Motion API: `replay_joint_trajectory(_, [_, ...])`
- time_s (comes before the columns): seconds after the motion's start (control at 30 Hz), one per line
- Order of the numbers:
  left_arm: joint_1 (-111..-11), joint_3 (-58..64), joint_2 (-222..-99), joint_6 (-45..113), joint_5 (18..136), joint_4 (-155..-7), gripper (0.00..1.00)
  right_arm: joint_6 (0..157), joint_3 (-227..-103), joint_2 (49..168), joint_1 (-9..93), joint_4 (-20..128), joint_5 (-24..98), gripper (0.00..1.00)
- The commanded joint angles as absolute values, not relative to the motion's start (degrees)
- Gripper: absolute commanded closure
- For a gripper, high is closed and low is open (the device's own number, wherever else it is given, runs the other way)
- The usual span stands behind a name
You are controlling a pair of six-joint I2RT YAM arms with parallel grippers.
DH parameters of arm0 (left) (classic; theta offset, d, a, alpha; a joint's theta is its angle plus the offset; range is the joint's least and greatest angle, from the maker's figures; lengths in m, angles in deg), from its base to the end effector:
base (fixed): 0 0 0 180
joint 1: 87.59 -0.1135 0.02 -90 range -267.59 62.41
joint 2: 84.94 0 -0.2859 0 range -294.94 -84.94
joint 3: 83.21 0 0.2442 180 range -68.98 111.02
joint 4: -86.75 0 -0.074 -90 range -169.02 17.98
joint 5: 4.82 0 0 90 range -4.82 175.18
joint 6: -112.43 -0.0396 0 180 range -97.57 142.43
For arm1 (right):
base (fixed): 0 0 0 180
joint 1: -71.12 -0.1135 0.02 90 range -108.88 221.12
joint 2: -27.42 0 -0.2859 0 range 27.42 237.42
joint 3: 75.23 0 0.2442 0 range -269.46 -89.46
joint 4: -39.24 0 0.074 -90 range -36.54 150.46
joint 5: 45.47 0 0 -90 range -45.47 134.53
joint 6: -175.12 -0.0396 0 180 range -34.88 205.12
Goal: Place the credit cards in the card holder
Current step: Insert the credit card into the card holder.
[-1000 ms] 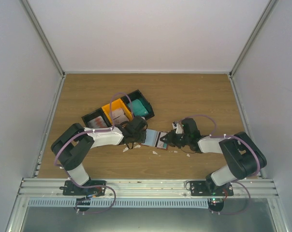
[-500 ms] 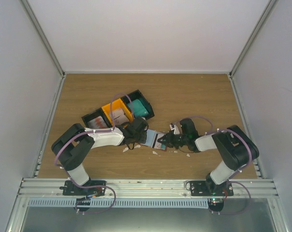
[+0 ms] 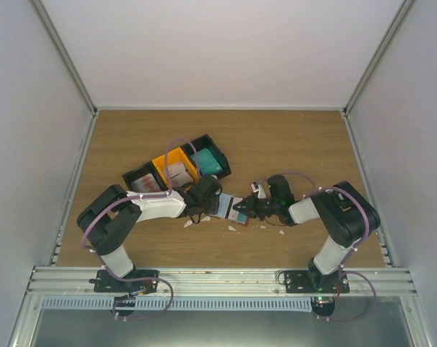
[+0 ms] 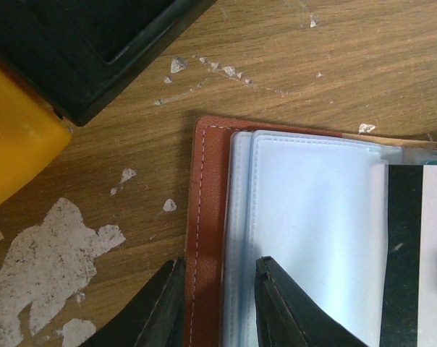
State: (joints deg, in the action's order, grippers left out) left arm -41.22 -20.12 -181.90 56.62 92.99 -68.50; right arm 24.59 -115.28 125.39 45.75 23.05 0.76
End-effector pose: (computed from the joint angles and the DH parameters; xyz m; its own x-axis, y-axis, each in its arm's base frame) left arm 0.2222 -0.2253 0.1645 -0.8628 0.0982 -0.4959 0.2218 0.9551 -0.1966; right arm 0.2285 0.1387 0.1214 -0.9714 0.2352 0.0337 0.1419 0.4605 0.8763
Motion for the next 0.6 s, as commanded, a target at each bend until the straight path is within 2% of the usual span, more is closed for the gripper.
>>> replay_joint_trajectory(0.0, [-40.2,-21.0,-183.7,57.0,93.3,-65.1,0.72,24.1,-116.3,126.3,46.2,21.4,2.5,1.00])
replay_joint_trajectory(0.57, [-39.3,-21.3,-183.4,56.9,91.3,-65.5,0.73,21.1,-115.7,131.2,44.5,15.0,1.4,1.00])
